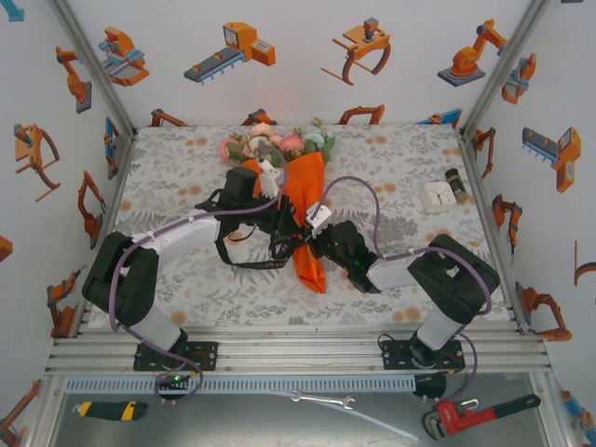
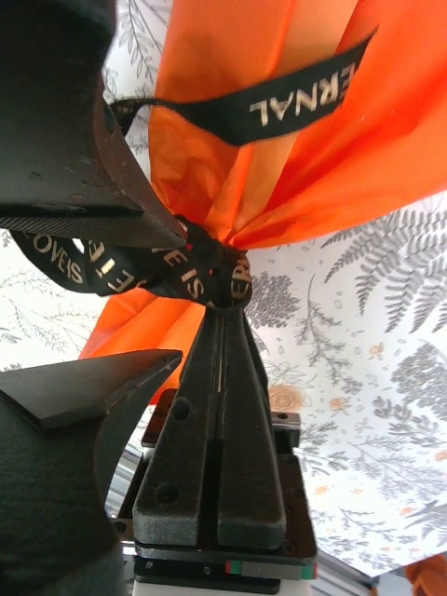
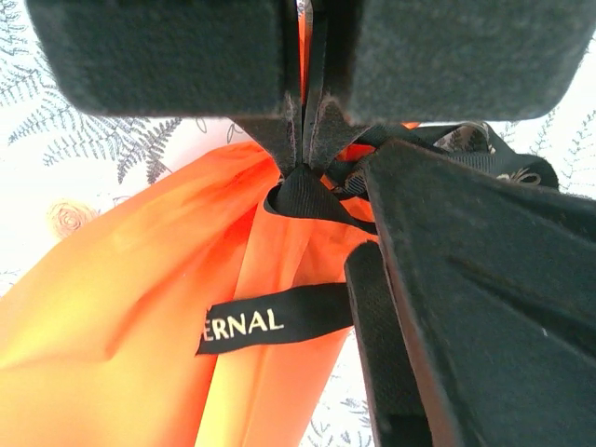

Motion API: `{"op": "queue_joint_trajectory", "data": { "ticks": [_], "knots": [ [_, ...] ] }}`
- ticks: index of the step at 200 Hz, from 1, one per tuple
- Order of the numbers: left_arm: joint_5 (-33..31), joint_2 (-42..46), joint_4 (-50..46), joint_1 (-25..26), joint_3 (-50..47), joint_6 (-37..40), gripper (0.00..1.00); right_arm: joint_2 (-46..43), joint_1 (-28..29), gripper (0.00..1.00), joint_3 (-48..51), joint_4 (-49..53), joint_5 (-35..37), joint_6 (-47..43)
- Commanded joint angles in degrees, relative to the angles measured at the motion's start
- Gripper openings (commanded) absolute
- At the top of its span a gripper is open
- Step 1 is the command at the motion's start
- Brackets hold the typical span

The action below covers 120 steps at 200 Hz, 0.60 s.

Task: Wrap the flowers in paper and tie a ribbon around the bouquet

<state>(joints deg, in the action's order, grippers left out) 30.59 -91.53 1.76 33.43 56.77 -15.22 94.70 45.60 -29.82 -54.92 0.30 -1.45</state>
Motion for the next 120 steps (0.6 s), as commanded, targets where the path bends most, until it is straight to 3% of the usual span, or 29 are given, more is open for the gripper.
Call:
{"op": "queue_joint_trajectory", "data": {
  "ticks": [1, 18, 38, 75, 120],
  "knots": [
    [-1.83, 0.26, -4.72, -2.09, 3.41, 2.32, 0.44, -1.48, -0.17, 0.00, 0.91, -3.85, 0.06, -1.27],
    [-5.32, -2.81, -9.22, -2.14, 6.38, 6.56, 0.35, -1.62, -0.17, 0.00, 0.85, -3.80, -0.25, -1.43],
    [-2.25, -7.97, -11.43, -2.65, 10.01, 8.62, 0.28, -1.59, -0.17, 0.00, 0.69, -3.80, -0.64, -1.43],
    [10.09, -13.52, -8.58, -2.76, 12.77, 6.23, 0.26, -1.26, -0.25, 0.00, 0.73, -3.87, -0.65, -1.38],
    [12.61, -14.47, -9.40, -2.77, 11.36, 7.22, 0.26, -1.01, -0.32, 0.00, 0.98, -3.81, -0.87, -1.30]
  ]
}}
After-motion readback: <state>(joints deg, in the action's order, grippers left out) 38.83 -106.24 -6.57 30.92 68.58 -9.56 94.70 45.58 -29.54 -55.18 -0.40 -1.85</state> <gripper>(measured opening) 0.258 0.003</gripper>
